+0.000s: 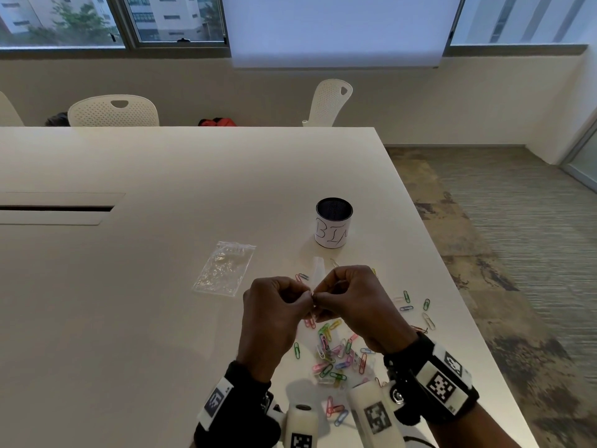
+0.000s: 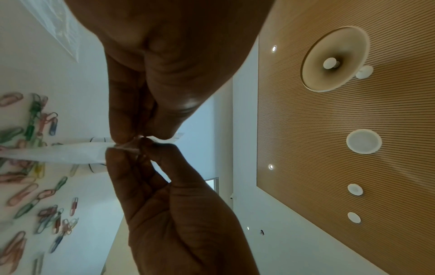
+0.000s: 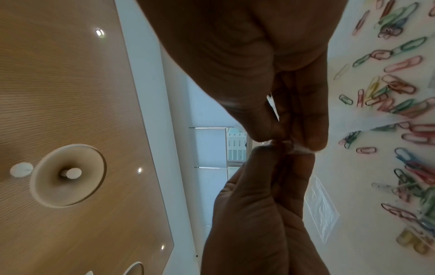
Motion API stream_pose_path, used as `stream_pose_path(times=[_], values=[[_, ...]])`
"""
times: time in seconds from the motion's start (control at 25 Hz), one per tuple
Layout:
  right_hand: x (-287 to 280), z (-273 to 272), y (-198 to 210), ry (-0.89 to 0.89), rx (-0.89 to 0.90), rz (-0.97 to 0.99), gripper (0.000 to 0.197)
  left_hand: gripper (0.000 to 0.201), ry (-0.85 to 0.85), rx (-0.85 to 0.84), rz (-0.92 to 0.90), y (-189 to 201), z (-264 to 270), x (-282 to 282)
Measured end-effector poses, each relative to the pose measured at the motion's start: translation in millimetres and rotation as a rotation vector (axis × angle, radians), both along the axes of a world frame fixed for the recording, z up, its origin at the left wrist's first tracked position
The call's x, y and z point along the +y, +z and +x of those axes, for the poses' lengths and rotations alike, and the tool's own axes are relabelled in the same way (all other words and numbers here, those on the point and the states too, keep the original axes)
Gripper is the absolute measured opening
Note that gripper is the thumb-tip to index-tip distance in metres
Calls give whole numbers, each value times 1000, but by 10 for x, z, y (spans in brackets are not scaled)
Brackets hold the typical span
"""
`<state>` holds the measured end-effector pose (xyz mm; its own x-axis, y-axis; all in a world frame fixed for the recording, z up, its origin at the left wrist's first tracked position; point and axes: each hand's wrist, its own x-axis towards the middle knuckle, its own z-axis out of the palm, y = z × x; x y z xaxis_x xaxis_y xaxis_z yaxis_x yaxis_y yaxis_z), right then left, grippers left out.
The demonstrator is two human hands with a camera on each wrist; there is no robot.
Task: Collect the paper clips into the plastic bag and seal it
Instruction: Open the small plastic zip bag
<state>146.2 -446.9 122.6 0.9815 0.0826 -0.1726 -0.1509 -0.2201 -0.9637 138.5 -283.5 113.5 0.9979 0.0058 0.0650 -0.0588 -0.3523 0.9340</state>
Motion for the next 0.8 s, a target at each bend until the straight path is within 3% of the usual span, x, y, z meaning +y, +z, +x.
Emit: stream_pose_path(times=[0.16, 0.32, 0.48, 0.6, 0.8], values=[[-41, -14, -4, -58, 0, 41, 10, 6, 41, 16, -35, 23, -12, 35], [7, -28, 44, 6, -165, -190, 10, 18, 17, -16, 59, 69, -28, 26], [30, -4, 76, -17, -245, -147, 7, 4, -15, -111, 196, 120, -53, -3], [18, -2, 97, -24, -223, -134, 4, 7, -9, -142, 198, 141, -57, 2], [25, 15, 86, -75, -280, -363, 9, 17, 62, -214, 336, 105, -49, -3]])
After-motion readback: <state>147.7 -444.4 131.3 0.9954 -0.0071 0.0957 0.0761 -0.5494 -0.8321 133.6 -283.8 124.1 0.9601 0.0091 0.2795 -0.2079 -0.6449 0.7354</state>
